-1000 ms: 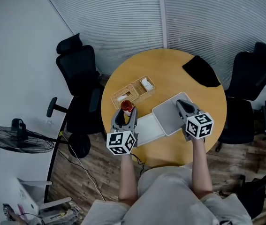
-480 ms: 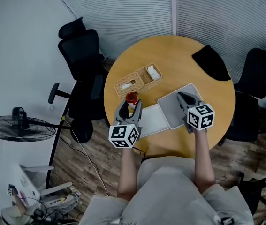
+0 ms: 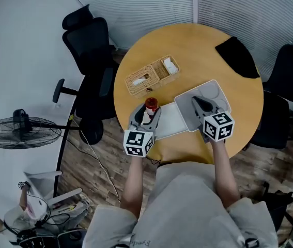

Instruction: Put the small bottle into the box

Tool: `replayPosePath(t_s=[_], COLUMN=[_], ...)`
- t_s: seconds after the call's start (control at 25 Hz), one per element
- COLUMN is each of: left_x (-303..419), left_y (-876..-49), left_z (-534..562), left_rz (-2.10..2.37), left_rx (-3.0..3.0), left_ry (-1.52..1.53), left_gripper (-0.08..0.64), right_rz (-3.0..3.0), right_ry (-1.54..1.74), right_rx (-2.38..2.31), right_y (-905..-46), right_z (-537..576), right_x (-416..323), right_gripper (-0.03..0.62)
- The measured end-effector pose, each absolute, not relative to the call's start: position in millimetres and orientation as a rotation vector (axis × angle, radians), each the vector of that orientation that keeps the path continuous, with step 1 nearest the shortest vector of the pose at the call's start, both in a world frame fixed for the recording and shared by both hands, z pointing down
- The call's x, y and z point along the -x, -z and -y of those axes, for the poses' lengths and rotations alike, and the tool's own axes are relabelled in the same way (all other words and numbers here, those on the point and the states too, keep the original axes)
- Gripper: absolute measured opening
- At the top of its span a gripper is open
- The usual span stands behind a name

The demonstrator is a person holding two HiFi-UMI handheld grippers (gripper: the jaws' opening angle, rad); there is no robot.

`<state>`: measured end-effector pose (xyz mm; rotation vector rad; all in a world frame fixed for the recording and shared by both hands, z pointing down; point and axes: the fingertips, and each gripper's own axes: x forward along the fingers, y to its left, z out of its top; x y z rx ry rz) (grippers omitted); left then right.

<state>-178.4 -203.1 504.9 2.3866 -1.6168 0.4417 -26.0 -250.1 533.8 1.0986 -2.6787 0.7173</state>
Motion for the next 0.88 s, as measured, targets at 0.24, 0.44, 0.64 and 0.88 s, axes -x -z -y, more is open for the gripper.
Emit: replayPosePath(t_s=[0.24, 0.44, 0.64, 0.88], left_x=[169, 166, 155, 158], left_y=[-546, -568, -589, -616], left_z=[193, 185, 183, 176], left_rz=[1.528, 1.457, 1.392, 1.304], left_rx=[-2.409, -2.419, -2.441, -2.447], left_ry=[-0.676, -0.814, -0.954, -1.131], left_gripper=[0.232, 0.232, 0.232, 0.232], right_rz=[2.662, 2.645, 2.625, 2.639], right_ry=[-0.703, -0.683, -0.673, -0.655], right_rx=[-1.146, -1.106, -1.153, -1.169], right_y=[-552, -561, -566, -564], right_z=[229, 219, 219, 219], right_x=[24, 25, 16, 22], right_gripper=[0.017, 0.017, 0.017, 0.018])
